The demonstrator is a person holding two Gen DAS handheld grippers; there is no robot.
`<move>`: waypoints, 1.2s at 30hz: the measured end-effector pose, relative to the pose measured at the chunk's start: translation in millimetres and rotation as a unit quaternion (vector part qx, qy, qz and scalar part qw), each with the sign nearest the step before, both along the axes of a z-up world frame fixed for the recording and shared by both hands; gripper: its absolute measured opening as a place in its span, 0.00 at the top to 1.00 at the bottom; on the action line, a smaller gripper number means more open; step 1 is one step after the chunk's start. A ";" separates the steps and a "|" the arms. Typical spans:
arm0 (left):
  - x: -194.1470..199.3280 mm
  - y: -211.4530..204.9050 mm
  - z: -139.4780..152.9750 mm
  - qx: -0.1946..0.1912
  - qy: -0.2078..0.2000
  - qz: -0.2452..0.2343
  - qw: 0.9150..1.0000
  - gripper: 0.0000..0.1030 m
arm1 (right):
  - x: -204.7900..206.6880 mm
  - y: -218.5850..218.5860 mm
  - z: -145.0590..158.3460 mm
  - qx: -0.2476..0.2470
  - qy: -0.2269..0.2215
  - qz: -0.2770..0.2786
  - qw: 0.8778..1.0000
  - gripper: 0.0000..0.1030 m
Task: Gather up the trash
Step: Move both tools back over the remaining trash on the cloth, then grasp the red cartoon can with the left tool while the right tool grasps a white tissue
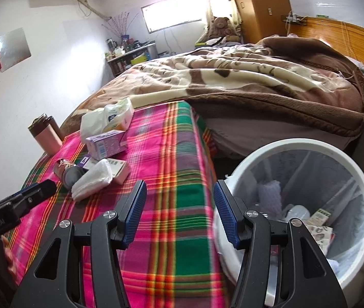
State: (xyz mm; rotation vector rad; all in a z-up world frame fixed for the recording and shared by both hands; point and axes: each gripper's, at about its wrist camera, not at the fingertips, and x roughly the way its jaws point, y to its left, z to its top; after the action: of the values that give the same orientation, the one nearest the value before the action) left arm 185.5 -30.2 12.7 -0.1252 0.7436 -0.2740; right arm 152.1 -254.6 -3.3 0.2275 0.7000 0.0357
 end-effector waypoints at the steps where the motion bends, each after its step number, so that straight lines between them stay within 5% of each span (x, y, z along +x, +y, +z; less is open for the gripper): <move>1: 3.1 5.5 -1.7 0.002 0.004 0.007 1.000 0.28 | 3.3 4.7 -1.6 -0.003 0.004 0.007 1.000 0.46; 22: 72.6 59.2 -20.3 0.007 0.040 0.085 0.996 0.25 | 46.2 59.2 -6.7 -0.037 0.012 0.091 0.995 0.45; 36: 108.7 57.1 -43.2 0.017 0.087 0.083 0.993 0.25 | 73.0 82.4 -9.6 -0.054 0.012 0.125 0.991 0.43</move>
State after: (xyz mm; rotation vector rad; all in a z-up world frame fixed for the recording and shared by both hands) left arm 294.1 26.9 -30.5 -0.1784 0.9046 -0.0924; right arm 225.0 -172.2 -12.8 0.0358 0.7499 0.2340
